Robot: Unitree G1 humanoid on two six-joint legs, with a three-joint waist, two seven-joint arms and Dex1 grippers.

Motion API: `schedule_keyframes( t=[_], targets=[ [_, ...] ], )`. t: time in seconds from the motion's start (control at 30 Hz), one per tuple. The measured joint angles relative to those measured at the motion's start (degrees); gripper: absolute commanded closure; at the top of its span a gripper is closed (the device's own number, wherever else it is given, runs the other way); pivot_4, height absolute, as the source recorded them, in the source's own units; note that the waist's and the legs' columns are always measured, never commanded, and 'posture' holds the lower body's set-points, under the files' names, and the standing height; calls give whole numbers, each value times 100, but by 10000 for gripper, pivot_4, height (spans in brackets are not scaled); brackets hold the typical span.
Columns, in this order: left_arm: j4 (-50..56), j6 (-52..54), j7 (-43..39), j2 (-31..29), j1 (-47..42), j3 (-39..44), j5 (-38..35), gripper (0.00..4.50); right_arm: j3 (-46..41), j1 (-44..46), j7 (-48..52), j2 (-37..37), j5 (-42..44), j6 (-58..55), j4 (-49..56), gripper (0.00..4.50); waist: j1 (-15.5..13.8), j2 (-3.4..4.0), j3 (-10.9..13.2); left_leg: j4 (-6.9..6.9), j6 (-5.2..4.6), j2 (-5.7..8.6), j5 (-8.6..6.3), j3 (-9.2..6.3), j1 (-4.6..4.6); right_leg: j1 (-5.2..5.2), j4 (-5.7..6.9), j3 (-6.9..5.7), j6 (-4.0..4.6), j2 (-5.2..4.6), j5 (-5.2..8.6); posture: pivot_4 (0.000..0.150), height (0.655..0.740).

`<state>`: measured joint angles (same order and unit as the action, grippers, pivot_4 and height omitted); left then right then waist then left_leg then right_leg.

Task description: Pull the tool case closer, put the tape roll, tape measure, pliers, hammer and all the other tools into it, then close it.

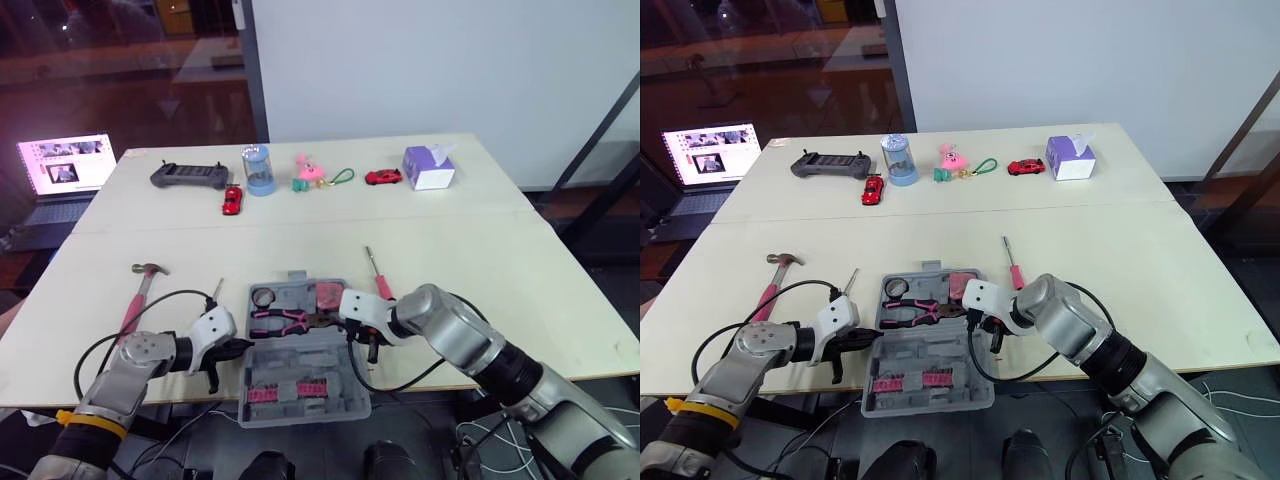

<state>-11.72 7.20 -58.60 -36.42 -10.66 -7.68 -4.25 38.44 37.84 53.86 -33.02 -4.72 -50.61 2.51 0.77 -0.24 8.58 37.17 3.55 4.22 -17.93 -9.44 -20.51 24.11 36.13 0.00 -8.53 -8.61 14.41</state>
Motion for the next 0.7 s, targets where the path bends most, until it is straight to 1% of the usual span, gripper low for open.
schedule_keyframes(
  t=[0.1,0.2,0.23,0.4,0.53,0.7],
  targets=[
    [-313,-62,-16,54,-227,-11,1,43951,-6,212,-62,175,-98,119,-372,45000,-11,0,0,0,6,0,4,-6,2,-3,2,-4,2,1,-2,1500,7400],
    [-868,-270,-39,70,-633,-50,57,43951,-77,456,-139,416,-177,329,-850,45000,-1,0,0,0,14,0,9,-8,1,-1,4,-6,3,2,-2,1500,7400],
    [-1032,-335,-39,75,-764,-57,109,43951,-91,513,-152,466,-188,375,-946,45000,4,0,0,0,48,0,28,-9,0,-1,3,-7,3,2,-3,1500,7400],
    [-1993,-690,6,172,-1430,-72,270,43951,-187,673,-188,629,-218,671,-1416,45000,25,0,0,-2,50,0,29,-9,-3,1,3,-7,3,2,-3,1500,7400],
    [-2333,-839,33,258,-1663,-67,366,43951,-300,732,-263,748,-300,869,-1753,45000,36,-1,0,-2,50,1,29,-9,-7,5,3,-7,3,1,-3,1500,7400],
    [-2513,-1017,128,367,-1735,-58,380,43951,-396,800,-340,848,-381,1004,-2093,45000,19,-1,0,1,51,2,30,-10,-8,5,4,-7,2,1,-3,1500,7400]
  ],
)
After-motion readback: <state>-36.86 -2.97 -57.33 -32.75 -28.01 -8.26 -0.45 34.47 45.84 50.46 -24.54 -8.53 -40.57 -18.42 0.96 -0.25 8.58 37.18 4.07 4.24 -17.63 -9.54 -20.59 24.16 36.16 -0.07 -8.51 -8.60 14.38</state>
